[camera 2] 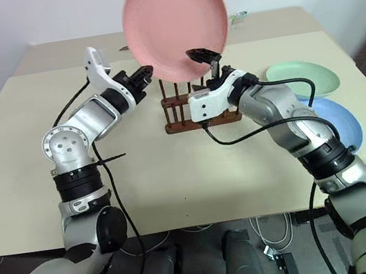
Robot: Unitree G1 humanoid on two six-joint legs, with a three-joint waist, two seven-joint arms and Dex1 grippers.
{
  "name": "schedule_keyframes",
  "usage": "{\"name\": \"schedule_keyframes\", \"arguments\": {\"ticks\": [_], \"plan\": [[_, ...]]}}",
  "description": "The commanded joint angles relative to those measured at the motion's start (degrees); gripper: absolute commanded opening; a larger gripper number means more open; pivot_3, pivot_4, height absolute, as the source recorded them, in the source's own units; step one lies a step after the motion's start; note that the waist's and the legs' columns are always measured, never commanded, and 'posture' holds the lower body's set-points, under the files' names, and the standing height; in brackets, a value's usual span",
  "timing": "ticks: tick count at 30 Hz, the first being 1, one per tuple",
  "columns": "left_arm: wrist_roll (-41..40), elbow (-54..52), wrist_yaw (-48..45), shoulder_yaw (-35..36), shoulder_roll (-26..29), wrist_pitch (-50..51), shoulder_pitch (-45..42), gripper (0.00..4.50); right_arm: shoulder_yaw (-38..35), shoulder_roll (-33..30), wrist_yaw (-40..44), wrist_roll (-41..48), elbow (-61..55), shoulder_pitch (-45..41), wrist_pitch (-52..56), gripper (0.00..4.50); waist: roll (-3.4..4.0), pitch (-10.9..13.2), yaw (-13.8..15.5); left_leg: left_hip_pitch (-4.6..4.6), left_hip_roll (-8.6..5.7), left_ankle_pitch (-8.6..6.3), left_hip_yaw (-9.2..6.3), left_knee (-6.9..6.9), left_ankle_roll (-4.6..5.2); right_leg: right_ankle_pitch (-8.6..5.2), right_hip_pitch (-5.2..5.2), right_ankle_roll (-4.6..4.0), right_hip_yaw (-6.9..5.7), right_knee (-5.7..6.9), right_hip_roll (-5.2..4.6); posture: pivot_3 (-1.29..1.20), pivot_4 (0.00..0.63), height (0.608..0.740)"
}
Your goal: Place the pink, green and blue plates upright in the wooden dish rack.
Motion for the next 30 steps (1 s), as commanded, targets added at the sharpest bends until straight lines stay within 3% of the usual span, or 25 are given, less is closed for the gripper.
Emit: {"name": "schedule_keyframes", "arguments": {"ticks": [1, 8, 9, 12, 16, 19, 21, 23, 27, 30], "plan": [[-2.47, -3.53, 2.20, -0.19, -0.75, 1.90, -0.89, 0.00, -0.62, 0.61, -3.62, -3.33, 3.31, -1.41, -0.82, 3.68, -0.01, 0.01, 0.04, 0.00, 0.00, 0.01, 0.00, 0.00, -0.02, 0.00, 0.00, 0.00, 0.01, -0.01, 0.00, 0.00, 0.150, 0.740], [-4.78, -3.60, 3.84, 1.55, -2.60, 1.26, -0.58, 0.00, -1.92, 0.70, -4.24, -3.89, 2.78, 0.07, -1.44, 0.20, -0.01, 0.01, -0.03, 0.00, -0.01, 0.03, 0.00, 0.00, -0.05, 0.00, 0.01, -0.01, 0.02, -0.01, 0.00, 0.00, 0.150, 0.740], [-5.58, -3.33, 3.79, 2.47, -3.14, 0.13, -0.89, 0.29, -2.12, 0.61, -4.46, -4.02, 2.45, 0.25, -1.41, 0.00, -0.01, 0.01, -0.03, 0.00, -0.01, 0.03, 0.01, 0.01, -0.05, 0.00, 0.01, -0.01, 0.03, -0.01, 0.00, 0.00, 0.150, 0.740], [-5.72, -2.65, 3.55, 4.64, -3.89, -5.23, -2.46, 1.40, -3.21, 0.34, -5.12, -3.59, 0.62, 0.99, -1.64, 0.00, -0.01, 0.02, 0.06, 0.00, 0.00, 0.04, 0.01, 0.02, -0.07, 0.00, 0.03, 0.00, 0.02, -0.02, 0.00, 0.00, 0.150, 0.740], [-3.05, -0.56, 1.08, 6.67, -1.38, -15.67, -5.30, 3.37, -8.03, 0.65, -4.22, 2.00, -3.71, 3.35, -1.18, 0.00, -0.06, 0.05, 0.06, -0.01, -0.01, 0.05, 0.02, 0.01, -0.08, 0.00, 0.02, -0.01, 0.02, -0.04, 0.00, 0.00, 0.150, 0.740], [8.74, 1.53, -7.61, 0.24, 8.64, -23.82, -3.85, 3.37, -17.17, 3.58, 3.91, 22.41, -11.80, 8.04, 4.15, 0.00, -0.05, 0.04, -0.02, 0.02, 0.00, 0.05, 0.07, -0.03, -0.08, 0.00, 0.03, -0.01, 0.05, -0.06, 0.00, 0.00, 0.150, 0.740], [19.07, 2.25, -17.96, -8.99, 17.58, -29.99, 0.86, 3.37, -24.71, 6.74, 12.25, 42.86, -19.86, 10.83, 16.90, 0.00, 0.03, 0.01, -0.41, 0.05, 0.07, 0.04, 0.08, -0.08, -0.06, 0.01, 0.05, -0.02, 0.09, -0.08, 0.10, 0.00, 0.150, 0.740], [23.99, 2.87, -26.64, -14.39, 22.89, -35.05, 5.39, 3.37, -30.86, 8.01, 16.39, 57.85, -24.87, 11.54, 28.53, 0.00, 0.08, 0.03, -0.27, 0.10, 0.08, -0.13, 0.12, -0.10, 0.24, 0.00, 0.06, -0.03, 0.17, -0.06, 0.12, 0.00, 0.150, 0.740], [25.56, -0.12, -43.15, -20.12, 28.84, -39.56, 13.50, 3.37, -39.93, 7.94, 19.04, 81.59, -28.23, 10.19, 44.26, 0.00, 0.07, 0.06, 0.31, 0.00, 0.06, -0.20, -0.01, 0.00, 0.37, 0.01, 0.08, -0.11, 0.11, -0.10, 0.08, 0.00, 0.150, 0.740], [24.75, -4.80, -53.90, -23.92, 32.73, -39.13, 18.40, 3.37, -42.77, 6.93, 18.78, 90.08, -26.11, 8.59, 51.01, 0.00, 0.15, 0.11, 0.02, -0.03, 0.08, -0.21, -0.01, -0.03, 0.38, -0.09, 0.04, -0.31, 0.09, -0.10, 0.05, 0.00, 0.150, 0.740]]}}
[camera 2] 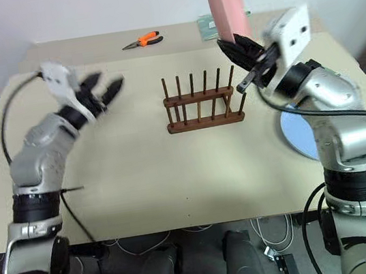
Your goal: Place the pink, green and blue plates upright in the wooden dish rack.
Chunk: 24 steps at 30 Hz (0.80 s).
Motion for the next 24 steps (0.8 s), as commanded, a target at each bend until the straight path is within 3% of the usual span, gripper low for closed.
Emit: {"name": "schedule_keyframes", "arguments": {"ticks": [1, 6, 11, 24], "plan": [[-0.62, -7.90, -12.06, -3.31, 4.17, -1.30, 2.48, 3.37, -4.42, -1.31, -0.29, 10.45, 0.92, -2.60, 7.23, 0.00, 0.04, 0.03, -0.11, -0.01, 0.01, 0.00, 0.00, -0.02, 0.00, 0.00, -0.03, 0.00, 0.00, 0.01, 0.00, 0.00, 0.150, 0.740], [-1.80, -14.47, -19.14, -6.88, 6.11, 1.76, 5.77, 3.37, -5.57, -1.34, -1.18, 14.24, 6.49, -3.71, 10.78, 0.00, 0.17, 0.07, -0.11, 0.02, 0.03, -0.01, 0.07, -0.05, 0.02, -0.02, -0.04, 0.00, 0.00, 0.02, -0.03, 0.00, 0.150, 0.740], [-1.16, -18.88, -20.28, -9.48, 4.39, 2.89, 7.18, 3.37, -5.85, -1.09, -1.47, 15.00, 11.92, -4.34, 10.96, 0.00, 0.19, 0.09, -0.05, 0.00, 0.02, -0.01, 0.08, -0.03, 0.03, 0.00, -0.04, 0.03, 0.00, 0.02, -0.03, 0.00, 0.150, 0.740], [0.78, -18.09, -21.33, -10.29, 2.40, 1.93, 7.97, 3.37, -4.34, -1.29, 2.95, 13.93, 23.38, -4.18, 11.79, 0.00, 0.20, 0.09, -0.14, 0.01, 0.01, -0.01, 0.10, -0.01, 0.04, 0.01, -0.03, 0.07, 0.00, 0.04, -0.02, 0.00, 0.150, 0.740]]}}
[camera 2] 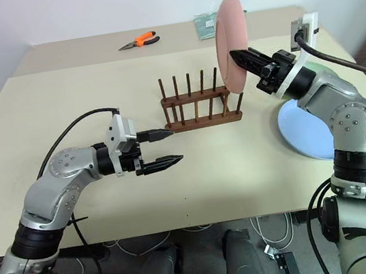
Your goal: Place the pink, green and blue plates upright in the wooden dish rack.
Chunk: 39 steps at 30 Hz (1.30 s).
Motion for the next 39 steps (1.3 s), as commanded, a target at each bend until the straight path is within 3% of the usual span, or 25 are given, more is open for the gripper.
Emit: {"name": "schedule_keyframes", "arguments": {"ticks": [1, 3, 9, 14, 17, 20, 24, 27, 30, 35, 37, 39], "plan": [[1.23, -0.04, -0.82, -0.37, -0.45, -2.17, 0.71, 3.40, -0.71, -0.30, 2.30, 0.47, 3.06, -1.78, 0.24, 0.35, 0.00, 0.00, 0.00, 0.00, 0.00, 0.00, 0.00, 0.00, 0.00, 0.00, 0.00, 0.00, 0.00, 0.00, 0.00, 0.00, 0.150, 0.740], [1.91, 0.00, -0.83, -0.61, -0.83, -2.84, 1.54, 3.40, -0.76, -0.08, 2.47, 0.65, 3.86, -1.98, 0.50, 1.07, 0.01, 0.01, 0.00, 0.00, 0.00, 0.00, 0.00, -0.01, 0.00, 0.00, 0.00, 0.00, 0.00, 0.00, 0.00, 0.00, 0.150, 0.740], [3.71, -0.19, -0.87, -1.27, -1.65, -4.68, 4.89, 3.40, -1.24, 1.05, -0.99, -0.25, -1.45, -1.18, -1.52, 4.03, 0.06, 0.02, -0.08, 0.01, 0.01, -0.01, 0.01, -0.01, 0.01, 0.00, -0.01, 0.00, 0.01, 0.01, 0.00, 0.00, 0.150, 0.740], [4.49, -0.40, -0.75, -1.38, -1.75, -5.61, 6.18, 3.40, -4.46, -1.83, -4.20, -4.25, -5.40, 0.49, -6.50, 4.03, 0.08, 0.03, 0.24, -0.01, 0.00, -0.01, 0.00, 0.02, 0.01, -0.01, 0.01, 0.01, 0.00, -0.01, -0.02, 0.00, 0.150, 0.740], [5.23, 0.29, -0.28, -0.97, -1.99, -6.24, 6.19, 3.40, -9.73, -7.55, -5.11, -6.05, -5.36, 1.47, -8.08, 4.28, 0.17, 0.09, 0.75, -0.07, -0.04, -0.02, 0.00, 0.06, 0.03, -0.02, 0.01, 0.02, 0.00, -0.03, -0.06, 0.00, 0.150, 0.740], [5.42, 0.85, -0.07, -0.83, -2.19, -6.49, 5.80, 3.40, -8.82, -12.42, -3.93, -10.99, -4.62, 4.25, -10.11, 4.28, 0.17, 0.08, 1.13, -0.04, -0.03, -0.03, 0.03, 0.03, 0.05, -0.03, 0.01, 0.02, 0.00, -0.04, -0.06, 0.00, 0.150, 0.740], [5.63, 1.35, 0.05, -1.12, -2.69, -6.33, 4.81, 3.40, -0.76, -18.65, -1.59, -25.54, -0.74, 9.82, -19.68, 4.28, 0.18, 0.07, 0.60, 0.03, 0.01, -0.03, 0.15, 0.04, 0.05, -0.05, 0.03, 0.02, 0.01, -0.02, -0.04, 0.00, 0.150, 0.740], [6.12, 1.50, 0.01, -1.75, -3.15, -6.01, 3.75, 3.40, 13.02, -25.09, -3.04, -46.31, 10.88, 12.08, -34.72, 4.28, 0.20, 0.07, 0.02, 0.02, 0.01, -0.03, 0.20, 0.08, 0.05, -0.07, 0.03, 0.03, 0.04, -0.01, -0.06, 0.00, 0.150, 0.740], [6.32, 1.32, 0.13, -2.06, -3.39, -5.58, 3.25, 3.40, 21.48, -26.75, -5.99, -58.17, 23.31, 9.08, -46.91, 4.28, 0.22, 0.07, -0.11, 0.04, -0.02, -0.03, 0.25, 0.07, 0.05, -0.06, 0.02, 0.03, 0.05, -0.02, -0.07, 0.00, 0.150, 0.740], [6.18, 0.32, 0.39, -2.13, -3.32, -4.46, 3.00, 3.40, 30.03, -25.04, -11.12, -69.92, 41.99, -0.26, -59.75, 4.28, 0.47, 0.19, -0.57, 0.08, -0.01, -0.03, 0.37, 0.02, 0.05, -0.03, -0.02, 0.00, 0.19, 0.00, -0.07, 0.00, 0.150, 0.740], [6.13, -0.14, 0.54, -2.09, -3.26, -4.05, 3.05, 3.40, 32.04, -23.95, -12.82, -72.60, 48.02, -3.66, -62.98, 3.73, 0.46, 0.19, -0.55, 0.10, 0.00, -0.03, 0.38, 0.02, 0.05, -0.03, 0.00, -0.01, 0.20, 0.01, -0.06, 0.00, 0.150, 0.740], [6.14, -0.49, 0.72, -2.01, -3.26, -3.67, 3.06, 3.40, 32.85, -22.98, -14.06, -73.92, 52.44, -6.28, -65.37, 2.91, 0.44, 0.20, -0.43, 0.10, 0.00, -0.03, 0.37, 0.04, 0.05, -0.03, 0.02, -0.01, 0.20, 0.00, -0.06, 0.00, 0.150, 0.740]]}}
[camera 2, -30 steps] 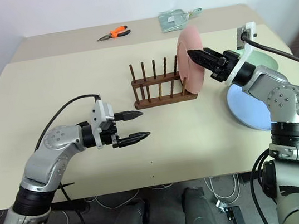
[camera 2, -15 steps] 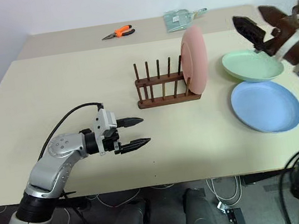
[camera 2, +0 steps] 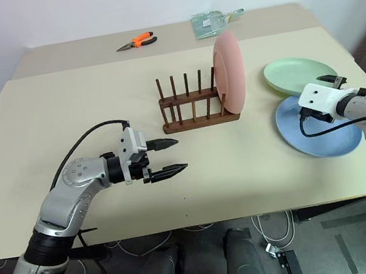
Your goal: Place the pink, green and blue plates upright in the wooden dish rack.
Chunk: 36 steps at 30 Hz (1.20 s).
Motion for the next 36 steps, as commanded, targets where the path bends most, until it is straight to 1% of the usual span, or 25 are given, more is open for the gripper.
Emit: {"name": "schedule_keyframes", "arguments": {"ticks": [1, 5, 6, 10, 11, 13, 15, 17, 19, 21, 23, 25, 27, 29, 30, 33, 34, 36], "plan": [[-0.04, -2.69, 0.36, 0.26, 0.13, 0.35, -0.72, 3.40, 0.65, 1.00, -2.32, -2.64, 6.17, -3.93, -4.86, 2.43, -0.01, 0.00, 0.09, 0.00, 0.00, 0.00, -0.01, 0.01, 0.00, 0.00, 0.00, 0.00, 0.00, 0.00, 0.00, 0.00, 0.150, 0.740], [-0.16, -3.34, 0.69, 0.65, 0.42, 0.79, -0.19, 3.40, -0.09, 1.51, -1.02, -2.08, 7.72, -4.88, -7.61, 0.34, -0.01, 0.01, 0.42, -0.05, -0.04, 0.00, -0.09, 0.02, 0.00, 0.00, 0.01, 0.01, 0.01, -0.03, 0.00, 0.00, 0.150, 0.740], [-0.06, -3.46, 0.71, 0.63, 0.53, 0.78, -0.01, 3.40, -0.37, 1.29, -0.65, -1.85, 7.19, -4.50, -8.19, 0.04, 0.01, 0.01, 0.36, -0.05, -0.04, 0.00, -0.09, 0.02, 0.00, 0.00, 0.01, 0.01, 0.01, -0.03, -0.01, 0.00, 0.150, 0.740], [0.23, -3.46, 0.78, 0.53, 0.77, 0.75, 0.08, 3.40, -3.24, -0.71, -0.32, 0.18, 1.33, -1.53, -9.49, 0.04, 0.02, 0.00, 0.22, 0.01, -0.03, 0.00, -0.09, 0.01, 0.00, 0.00, 0.04, 0.01, 0.03, 0.00, 0.01, 0.00, 0.150, 0.740], [0.25, -3.26, 0.80, 0.64, 0.79, 0.67, 0.02, 3.40, -4.79, -1.20, -0.13, 1.44, -1.15, -0.47, -9.20, 0.04, 0.02, 0.01, 0.22, 0.00, -0.03, 0.00, -0.09, 0.01, 0.00, 0.00, 0.04, 0.01, 0.03, 0.00, 0.02, 0.00, 0.150, 0.740], [0.57, -2.47, 1.03, 1.03, 0.82, 0.10, -0.15, 3.40, -10.52, -1.14, 1.40, 7.67, -9.05, 2.30, -6.05, 0.04, 0.03, 0.01, 0.28, -0.01, -0.03, 0.00, -0.09, 0.01, 0.00, 0.00, 0.04, 0.01, 0.03, 0.00, 0.01, 0.00, 0.150, 0.740], [0.94, -1.48, 1.46, 1.64, 0.90, -0.44, -0.30, 3.40, -18.01, 0.75, 3.59, 17.20, -20.11, 5.14, 1.15, 0.04, 0.04, 0.01, 0.22, 0.00, -0.03, 0.00, -0.10, 0.02, 0.00, 0.01, 0.04, 0.03, 0.03, 0.01, 0.01, 0.00, 0.150, 0.740], [1.33, -0.03, 2.11, 2.72, 0.88, -1.30, -0.59, 3.40, -25.18, 3.76, 5.84, 29.90, -33.26, 7.17, 11.66, 0.04, 0.04, 0.01, 0.13, 0.00, -0.01, 0.00, -0.12, 0.01, 0.00, 0.02, 0.04, 0.04, 0.03, 0.03, 0.02, 0.00, 0.150, 0.740], [2.00, 2.10, 3.13, 3.97, 0.99, -2.39, -1.16, 3.40, -31.23, 6.65, 6.51, 45.33, -46.29, 7.44, 24.49, 0.04, 0.05, 0.01, 0.19, 0.02, 0.02, 0.00, -0.16, 0.00, 0.01, 0.03, 0.04, 0.05, 0.02, 0.05, 0.05, 0.00, 0.150, 0.740], [3.38, 4.41, 3.93, 4.88, 1.55, -4.07, -1.59, 3.40, -35.10, 8.11, 7.07, 59.14, -56.48, 7.55, 34.27, 0.04, 0.04, 0.01, 0.52, 0.01, 0.04, 0.00, -0.27, 0.03, 0.01, 0.09, 0.06, 0.17, -0.01, 0.06, 0.07, 0.00, 0.150, 0.740], [4.67, 7.41, 4.48, 6.21, 2.34, -6.13, -2.15, 3.40, -37.67, 9.50, 5.97, 73.98, -63.97, 6.31, 42.18, 0.04, 0.03, 0.00, 0.67, -0.03, 0.03, 0.00, -0.35, 0.05, 0.01, 0.09, 0.08, 0.17, -0.08, 0.03, 0.07, 0.00, 0.150, 0.740], [5.38, 9.95, 4.63, 7.47, 3.19, -7.97, -2.49, 3.40, -38.37, 10.83, 4.29, 85.32, -68.63, 4.78, 47.23, 0.04, 0.03, 0.01, 0.67, -0.06, 0.03, 0.00, -0.37, 0.06, 0.01, 0.08, 0.08, 0.15, -0.10, -0.01, 0.05, 0.00, 0.150, 0.740], [5.84, 12.06, 4.56, 8.26, 3.63, -9.32, -2.92, 3.40, -37.99, 12.54, 2.00, 93.06, -70.69, 3.32, 50.08, 0.04, 0.02, 0.01, 0.70, -0.07, 0.04, -0.01, -0.37, 0.06, 0.02, 0.00, 0.08, 0.00, -0.11, -0.02, 0.02, 0.00, 0.150, 0.740], [5.84, 13.07, 4.04, 9.15, 4.39, -10.11, -2.77, 3.40, -34.67, 17.24, -1.67, 100.97, -71.92, 1.91, 51.91, 0.04, -0.05, -0.02, 0.65, -0.07, 0.03, -0.01, -0.37, 0.06, 0.02, 0.00, 0.07, 0.00, -0.12, -0.03, 0.00, 0.00, 0.150, 0.740], [5.63, 12.99, 3.77, 9.54, 4.70, -10.15, -2.56, 3.40, -32.63, 19.62, -3.50, 102.52, -71.95, 1.47, 52.70, 0.04, -0.06, -0.03, 0.58, -0.05, 0.04, -0.01, -0.37, 0.04, 0.02, 0.00, 0.07, 0.00, -0.13, -0.02, 0.01, 0.00, 0.150, 0.740], [4.71, 11.51, 3.57, 10.21, 5.01, -9.37, -1.73, 3.40, -28.06, 23.51, -7.64, 98.26, -69.03, 0.38, 54.37, 0.04, -0.05, -0.03, 0.49, -0.05, 0.05, -0.01, -0.37, 0.02, 0.02, 0.00, 0.02, 0.00, -0.14, 0.02, 0.02, 0.00, 0.150, 0.740], [4.28, 10.62, 3.63, 10.41, 4.99, -8.75, -1.31, 3.40, -27.31, 24.42, -8.48, 97.33, -67.70, 0.05, 54.66, 0.04, -0.05, -0.03, 0.49, -0.07, 0.04, -0.01, -0.36, 0.02, 0.02, 0.01, -0.01, 0.00, -0.14, 0.02, 0.02, 0.00, 0.150, 0.740], [2.73, 8.15, 3.81, 11.05, 4.99, -6.20, 0.01, 3.40, -25.49, 25.61, -7.64, 95.52, -66.31, 0.56, 55.35, 0.04, -0.06, -0.03, 0.61, -0.12, 0.02, -0.01, -0.35, 0.02, 0.02, 0.02, -0.05, 0.02, -0.13, 0.01, 0.01, 0.00, 0.150, 0.740]]}}
